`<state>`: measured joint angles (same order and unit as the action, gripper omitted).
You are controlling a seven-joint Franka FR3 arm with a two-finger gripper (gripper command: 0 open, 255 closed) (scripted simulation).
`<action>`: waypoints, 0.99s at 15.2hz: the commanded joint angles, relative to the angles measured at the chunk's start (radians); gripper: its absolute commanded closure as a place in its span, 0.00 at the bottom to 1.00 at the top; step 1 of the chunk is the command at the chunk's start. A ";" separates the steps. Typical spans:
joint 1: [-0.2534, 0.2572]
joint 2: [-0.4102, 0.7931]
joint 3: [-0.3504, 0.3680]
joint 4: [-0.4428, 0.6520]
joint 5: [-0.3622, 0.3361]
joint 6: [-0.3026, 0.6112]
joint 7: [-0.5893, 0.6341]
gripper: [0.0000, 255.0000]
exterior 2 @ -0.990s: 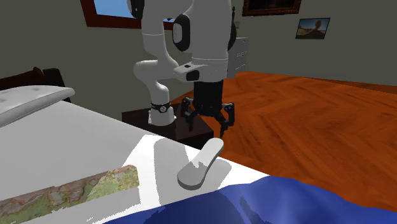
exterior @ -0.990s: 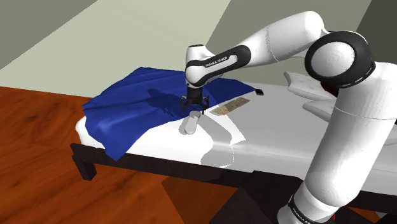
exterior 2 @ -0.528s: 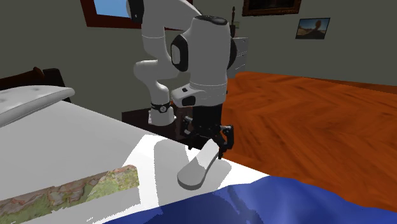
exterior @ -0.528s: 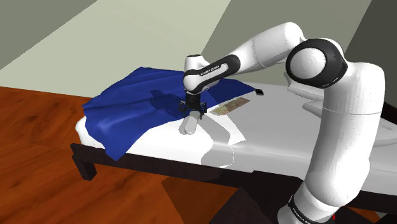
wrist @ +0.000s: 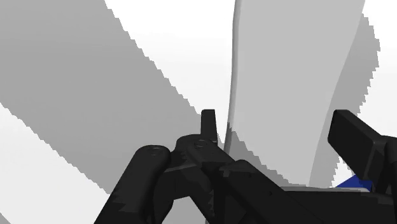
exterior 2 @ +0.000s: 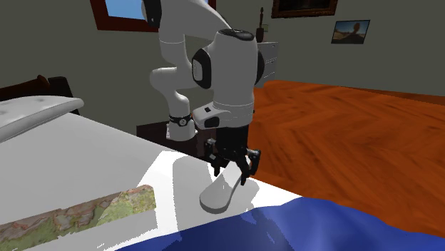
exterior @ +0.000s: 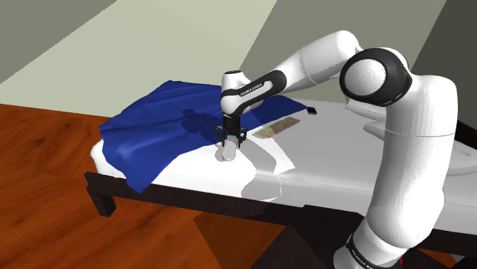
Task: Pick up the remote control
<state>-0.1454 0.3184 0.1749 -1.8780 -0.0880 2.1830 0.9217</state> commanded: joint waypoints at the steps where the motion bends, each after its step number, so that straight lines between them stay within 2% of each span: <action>1: 0.000 0.001 0.000 0.000 0.000 0.000 0.000 1.00; 6: 0.000 -0.002 0.000 -0.004 0.000 0.000 -0.001 1.00; 15: -0.003 -0.055 0.005 0.050 0.015 -0.105 -0.011 1.00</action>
<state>-0.1493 0.2696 0.1789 -1.8377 -0.0748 2.0938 0.9103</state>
